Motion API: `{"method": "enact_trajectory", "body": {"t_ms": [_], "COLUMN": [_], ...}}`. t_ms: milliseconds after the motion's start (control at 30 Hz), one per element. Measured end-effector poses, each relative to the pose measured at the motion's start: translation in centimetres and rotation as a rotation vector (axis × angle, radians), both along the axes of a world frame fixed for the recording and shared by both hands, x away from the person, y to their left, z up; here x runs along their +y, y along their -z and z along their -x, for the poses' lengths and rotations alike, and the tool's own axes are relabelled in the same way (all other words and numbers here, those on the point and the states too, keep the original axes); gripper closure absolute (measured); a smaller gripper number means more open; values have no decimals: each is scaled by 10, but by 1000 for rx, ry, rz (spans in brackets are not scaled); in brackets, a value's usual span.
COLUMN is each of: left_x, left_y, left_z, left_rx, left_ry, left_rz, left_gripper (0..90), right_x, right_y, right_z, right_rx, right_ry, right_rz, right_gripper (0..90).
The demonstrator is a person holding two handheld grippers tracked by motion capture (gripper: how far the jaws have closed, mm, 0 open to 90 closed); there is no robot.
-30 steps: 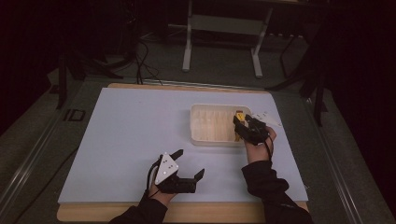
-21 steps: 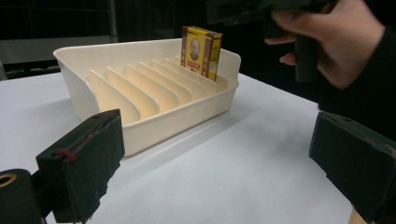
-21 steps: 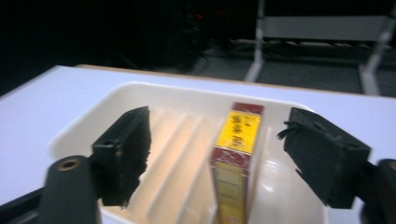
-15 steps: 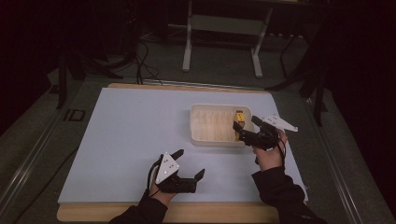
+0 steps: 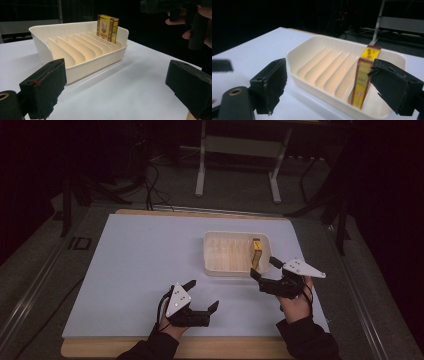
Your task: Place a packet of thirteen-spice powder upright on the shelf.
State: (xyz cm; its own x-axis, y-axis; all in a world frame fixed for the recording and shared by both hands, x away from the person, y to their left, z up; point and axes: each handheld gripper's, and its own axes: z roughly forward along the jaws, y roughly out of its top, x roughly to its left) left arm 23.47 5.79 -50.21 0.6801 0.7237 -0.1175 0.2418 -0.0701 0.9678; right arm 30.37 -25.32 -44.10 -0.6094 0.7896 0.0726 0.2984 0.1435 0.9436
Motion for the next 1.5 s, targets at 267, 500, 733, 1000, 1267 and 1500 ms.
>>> {"method": "enact_trajectory", "body": {"t_ms": [267,500,733,1000,1267,1500], "left_x": [0,0,-2,-1,-1,-1], "left_y": [-1,-1,-1,-1,-1,-1], "left_z": [1,1,1,1,1,1], "left_rx": [-2,-1,-4,-3,-2,-5], "left_ry": [3,14,20,22,24,24], "left_rz": [4,-3,-9,-8,-7,-7], "left_gripper": [44,44,44,44,44,44], "right_x": [-3,-7,-15,-26,-40,-51], "right_y": [12,21,31,41,51,55], "right_z": [21,37,43,41,40,36], "right_rx": [4,6,43,73,102,110], "right_ry": [-63,-104,-158,-195,-187,-192], "right_rz": [31,59,70,101,150,197], "right_gripper": [139,139,138,135,137,137]}}
